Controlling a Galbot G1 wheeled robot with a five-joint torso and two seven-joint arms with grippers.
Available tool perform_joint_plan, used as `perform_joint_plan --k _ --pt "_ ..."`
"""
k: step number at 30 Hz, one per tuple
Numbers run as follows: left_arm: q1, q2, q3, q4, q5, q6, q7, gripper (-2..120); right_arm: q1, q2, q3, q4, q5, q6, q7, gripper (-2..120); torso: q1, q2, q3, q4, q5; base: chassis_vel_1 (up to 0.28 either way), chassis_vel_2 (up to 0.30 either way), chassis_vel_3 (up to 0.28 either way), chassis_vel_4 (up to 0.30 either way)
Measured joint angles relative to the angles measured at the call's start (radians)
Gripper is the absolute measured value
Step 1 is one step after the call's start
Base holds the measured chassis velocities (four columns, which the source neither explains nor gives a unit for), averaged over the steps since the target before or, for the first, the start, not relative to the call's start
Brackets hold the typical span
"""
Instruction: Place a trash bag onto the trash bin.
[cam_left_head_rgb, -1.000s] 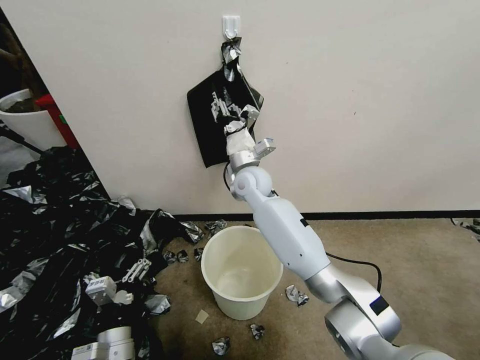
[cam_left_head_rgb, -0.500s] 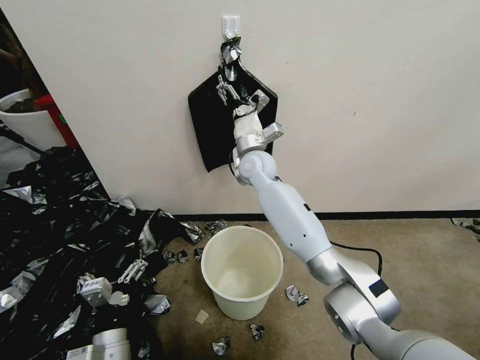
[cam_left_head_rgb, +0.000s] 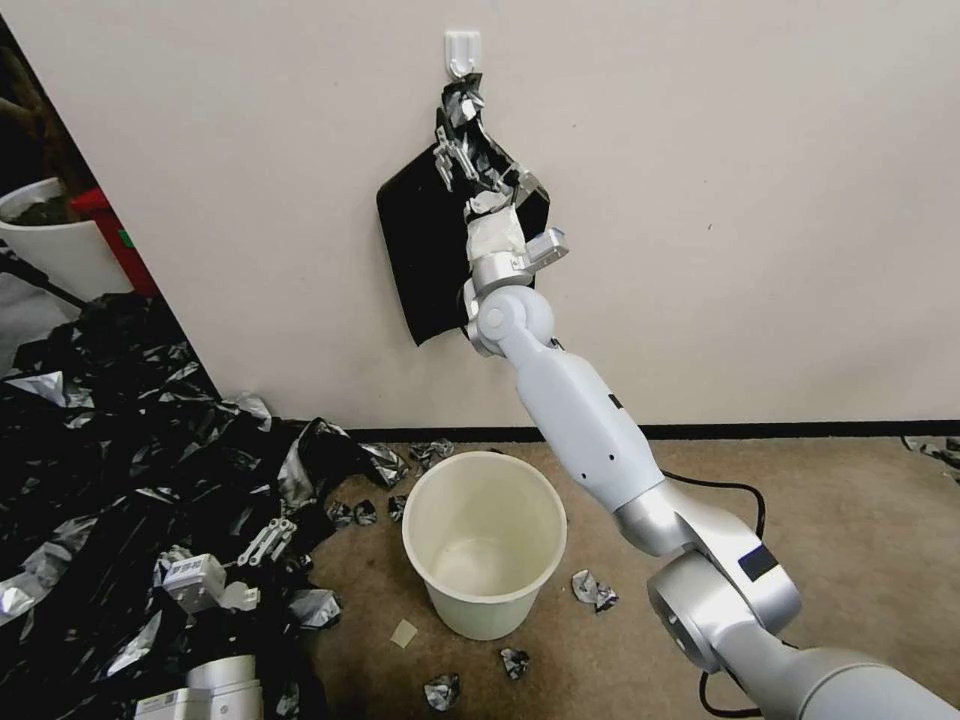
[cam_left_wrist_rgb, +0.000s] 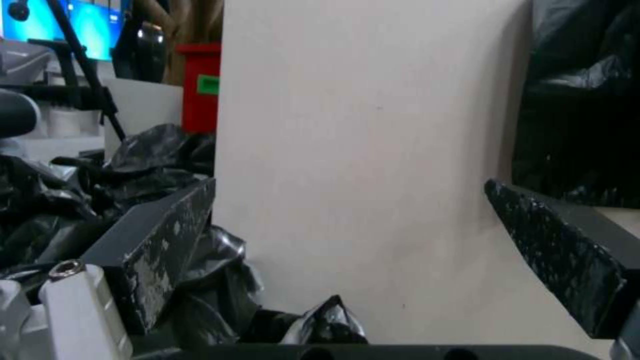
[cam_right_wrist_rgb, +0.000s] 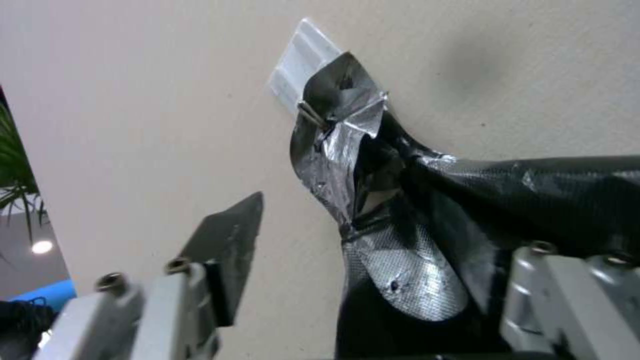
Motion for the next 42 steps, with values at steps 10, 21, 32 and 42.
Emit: perform_joint_plan --k 10,21,32,42 --pt "0.004 -0.001 0.001 0.001 0.005 -0.003 0.0 100 -0.001 0.0 0.0 -0.005 0.004 -0.001 -0.015 27 0.0 0.0 0.0 -0.0001 0.0 0.0 0.0 0.0 0.0" --pt "0.008 -0.001 0.004 0.001 0.017 -0.008 0.0 100 -0.01 0.0 0.007 -0.005 0.005 0.001 -0.044 0 0.0 0.0 0.0 -0.0001 0.0 0.0 0.0 0.0 0.0" --pt "0.003 -0.001 0.001 0.01 0.018 -0.01 0.0 100 -0.033 0.0 0.016 -0.022 0.097 0.014 -0.287 0 0.0 0.0 0.0 -0.0001 0.0 0.0 0.0 0.0 0.0" --pt "-0.002 -0.001 -0.005 0.024 0.014 -0.014 -0.001 100 -0.092 0.0 0.017 -0.062 0.154 0.022 -0.642 0 0.0 0.0 0.0 -0.0001 0.0 0.0 0.0 0.0 0.0"
